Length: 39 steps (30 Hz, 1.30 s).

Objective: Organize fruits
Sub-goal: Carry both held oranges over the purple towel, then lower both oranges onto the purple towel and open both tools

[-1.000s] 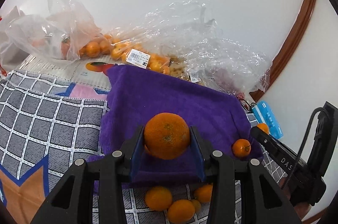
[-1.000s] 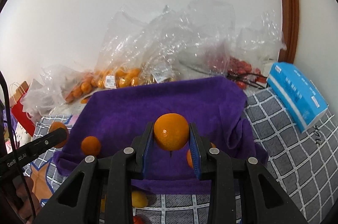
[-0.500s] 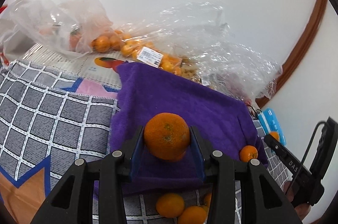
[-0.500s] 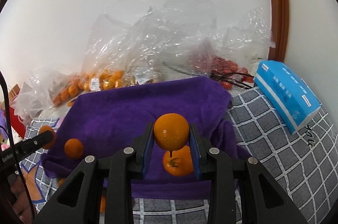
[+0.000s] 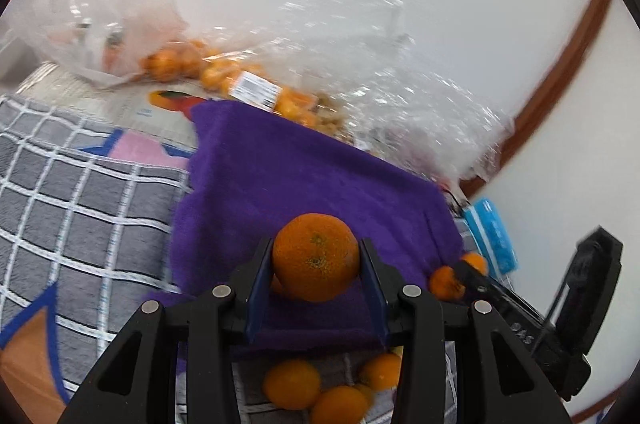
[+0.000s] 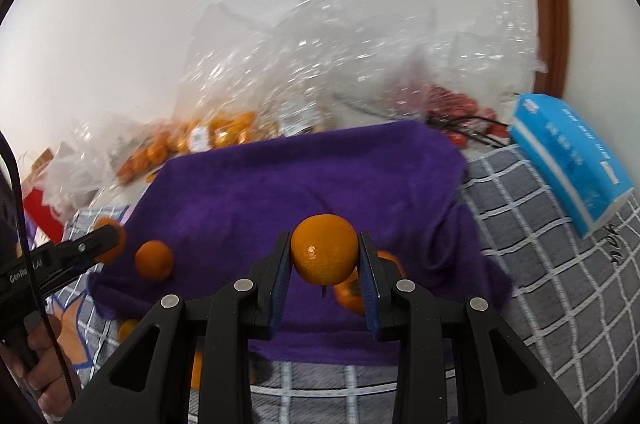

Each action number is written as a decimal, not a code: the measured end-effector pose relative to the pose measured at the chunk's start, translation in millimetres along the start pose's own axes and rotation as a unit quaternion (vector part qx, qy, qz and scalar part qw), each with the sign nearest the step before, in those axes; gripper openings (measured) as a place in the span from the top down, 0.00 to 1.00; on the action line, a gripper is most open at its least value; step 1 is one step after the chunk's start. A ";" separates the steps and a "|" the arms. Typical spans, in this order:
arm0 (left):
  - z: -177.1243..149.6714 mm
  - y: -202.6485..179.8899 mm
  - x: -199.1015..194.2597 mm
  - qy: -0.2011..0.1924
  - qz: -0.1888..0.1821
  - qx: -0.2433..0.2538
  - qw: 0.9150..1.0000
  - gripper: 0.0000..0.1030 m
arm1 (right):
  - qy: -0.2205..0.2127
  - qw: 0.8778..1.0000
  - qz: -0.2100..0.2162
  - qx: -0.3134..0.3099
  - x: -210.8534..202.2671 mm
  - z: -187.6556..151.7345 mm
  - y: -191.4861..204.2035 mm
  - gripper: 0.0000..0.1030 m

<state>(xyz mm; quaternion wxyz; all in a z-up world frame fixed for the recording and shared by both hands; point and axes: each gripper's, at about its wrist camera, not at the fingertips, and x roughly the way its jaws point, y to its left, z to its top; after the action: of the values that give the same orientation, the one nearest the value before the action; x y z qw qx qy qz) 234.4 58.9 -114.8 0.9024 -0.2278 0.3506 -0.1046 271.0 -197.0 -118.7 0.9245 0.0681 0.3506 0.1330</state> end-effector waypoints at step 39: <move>-17.4 -20.2 19.1 0.033 -0.019 0.033 0.999 0.61 | 0.009 1.000 -0.004 0.012 8.2 -8.3 0.8 0.58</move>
<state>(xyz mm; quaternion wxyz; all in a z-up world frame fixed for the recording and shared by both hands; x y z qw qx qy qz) 235.9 28.8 -127.5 0.8950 -0.2012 0.3725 -0.1405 271.3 -193.6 -129.9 0.9211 0.0768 0.3605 0.1252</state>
